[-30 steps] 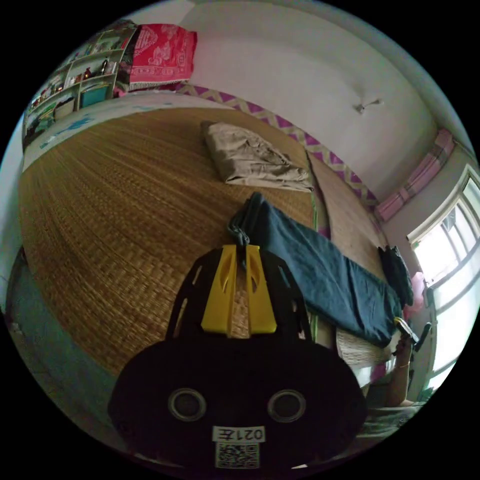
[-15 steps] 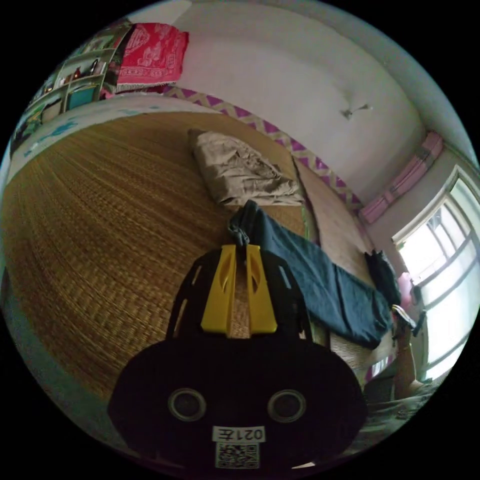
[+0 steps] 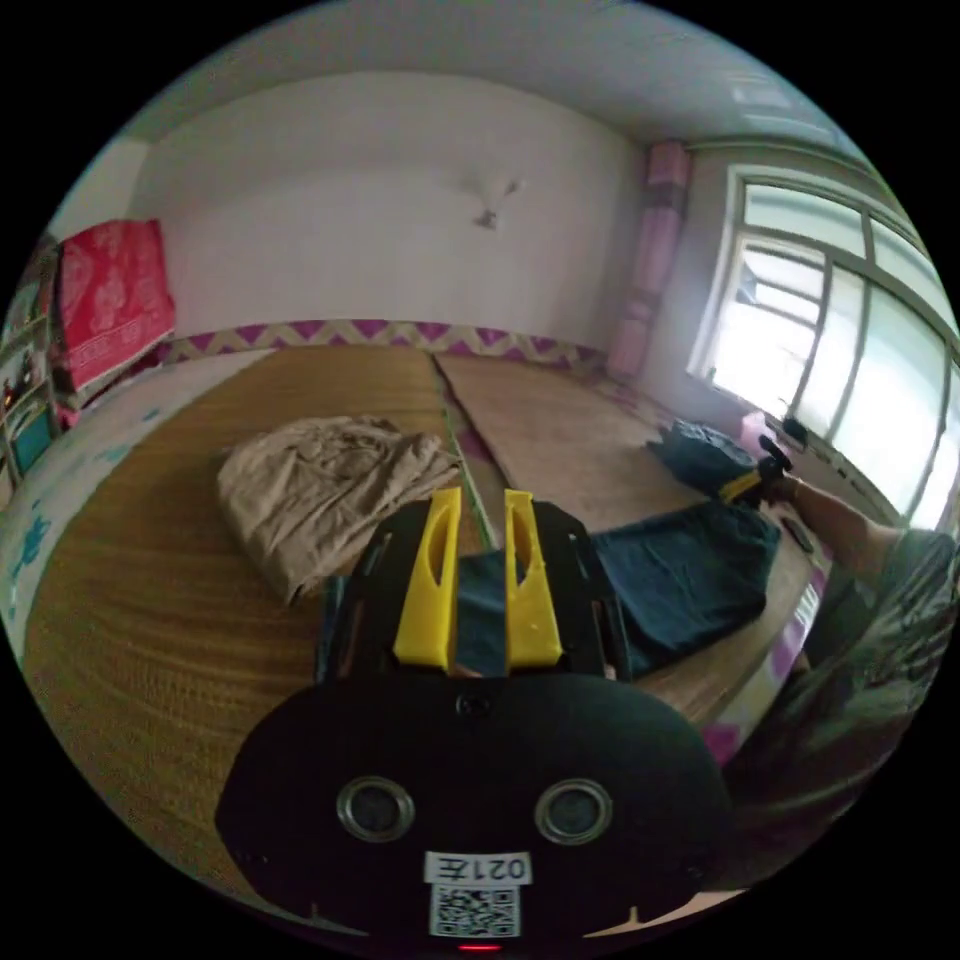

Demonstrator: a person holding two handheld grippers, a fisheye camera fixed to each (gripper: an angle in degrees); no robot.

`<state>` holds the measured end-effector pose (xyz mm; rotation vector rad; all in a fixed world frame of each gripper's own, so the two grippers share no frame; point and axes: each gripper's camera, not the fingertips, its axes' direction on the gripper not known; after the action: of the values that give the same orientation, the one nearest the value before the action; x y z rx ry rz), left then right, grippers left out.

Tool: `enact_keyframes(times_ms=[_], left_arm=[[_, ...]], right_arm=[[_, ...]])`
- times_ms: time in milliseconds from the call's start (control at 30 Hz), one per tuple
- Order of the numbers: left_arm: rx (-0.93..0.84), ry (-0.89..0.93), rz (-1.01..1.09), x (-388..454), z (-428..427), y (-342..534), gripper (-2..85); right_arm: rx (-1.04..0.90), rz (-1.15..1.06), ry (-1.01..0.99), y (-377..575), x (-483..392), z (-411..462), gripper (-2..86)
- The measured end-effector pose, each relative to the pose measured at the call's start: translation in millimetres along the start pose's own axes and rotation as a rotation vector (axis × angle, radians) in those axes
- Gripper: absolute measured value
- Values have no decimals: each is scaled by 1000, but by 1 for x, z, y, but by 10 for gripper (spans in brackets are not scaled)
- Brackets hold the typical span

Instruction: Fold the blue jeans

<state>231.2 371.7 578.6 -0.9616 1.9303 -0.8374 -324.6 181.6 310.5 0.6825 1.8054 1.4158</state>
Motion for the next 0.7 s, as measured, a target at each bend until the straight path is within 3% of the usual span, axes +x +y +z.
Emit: enact_keyframes(times_ms=[67, 167, 300, 367, 433, 700], left_arm=[[-196, 48, 103, 15, 41, -7, 79], [-331, 9, 202, 30, 88, -7, 100], [-398, 0, 232, 31, 119, -11, 111], [-453, -20, 239, 29, 130, -10, 93], [-511, -9, 256, 29, 134, -5, 9], [-126, 35, 271, 50, 15, 18, -9]], right_arm=[[23, -24, -25, 6, 2, -4, 40], [33, -70, -32, 11, -2, -6, 21], [46, -95, -4, 17, -6, -12, 4], [77, -83, -32, 25, -3, -24, 0], [125, -79, -43, 34, -4, -37, -1], [410, -109, -62, 108, -49, -125, -10]])
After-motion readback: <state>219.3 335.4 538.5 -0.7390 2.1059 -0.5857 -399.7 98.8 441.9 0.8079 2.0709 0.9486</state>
